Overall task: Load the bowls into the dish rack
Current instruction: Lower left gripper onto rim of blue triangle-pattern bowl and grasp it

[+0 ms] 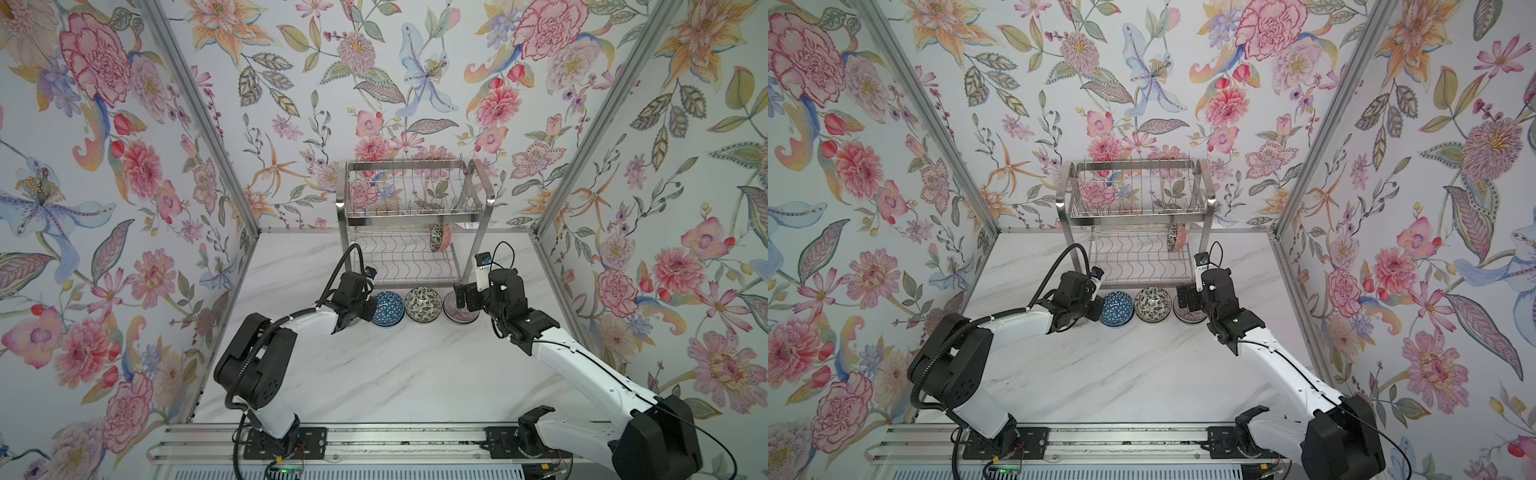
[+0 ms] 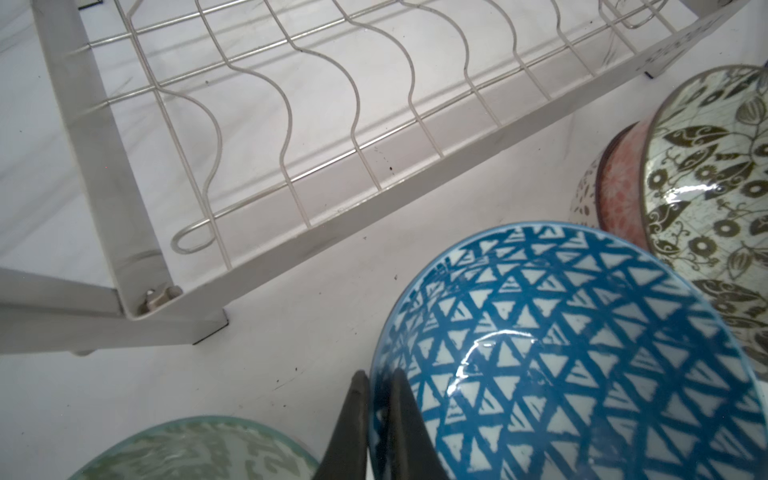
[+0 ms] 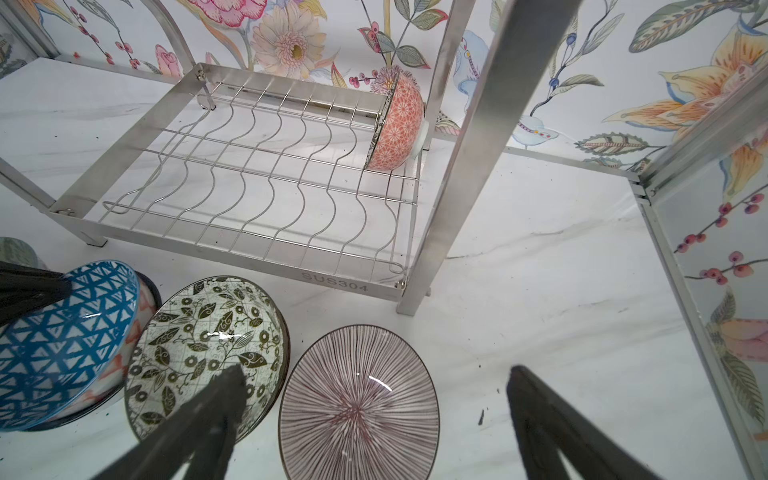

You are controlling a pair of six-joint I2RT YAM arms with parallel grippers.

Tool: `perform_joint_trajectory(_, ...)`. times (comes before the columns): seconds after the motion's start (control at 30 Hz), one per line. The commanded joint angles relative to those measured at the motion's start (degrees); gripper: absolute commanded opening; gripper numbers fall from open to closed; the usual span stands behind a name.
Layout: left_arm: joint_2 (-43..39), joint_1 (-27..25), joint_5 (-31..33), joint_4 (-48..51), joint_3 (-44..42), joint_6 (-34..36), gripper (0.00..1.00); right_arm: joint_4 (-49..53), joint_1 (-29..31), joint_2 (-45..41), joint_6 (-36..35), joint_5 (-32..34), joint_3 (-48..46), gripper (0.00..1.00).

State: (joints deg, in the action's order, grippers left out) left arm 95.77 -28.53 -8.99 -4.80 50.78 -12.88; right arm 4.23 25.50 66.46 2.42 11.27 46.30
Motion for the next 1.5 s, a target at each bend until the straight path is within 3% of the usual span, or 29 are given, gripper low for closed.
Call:
perform_joint_trajectory(0.0,-1.18,-0.29,0.47,1.4,1.33,0.58,0.07,0.79,-0.52,-1.21,0.02,-0.37,-0.49,0.99)
perform_joint_trajectory(0.57,-5.72,-0.38,4.07,7.41,3.4,2.67,0.0,0.96,-0.79,-2.2,0.56,-0.54,-1.44,0.99)
perform_joint_trajectory(1.37,-5.76,-0.84,4.68,9.36,5.1,3.13,0.0,0.96,-1.19,-2.12,0.75,-0.94,-1.87,0.99)
perform_joint_trajectory(1.47,-5.76,-0.73,4.52,9.21,5.18,3.11,0.06,1.0,-1.31,-2.03,0.75,-0.96,-1.84,0.99)
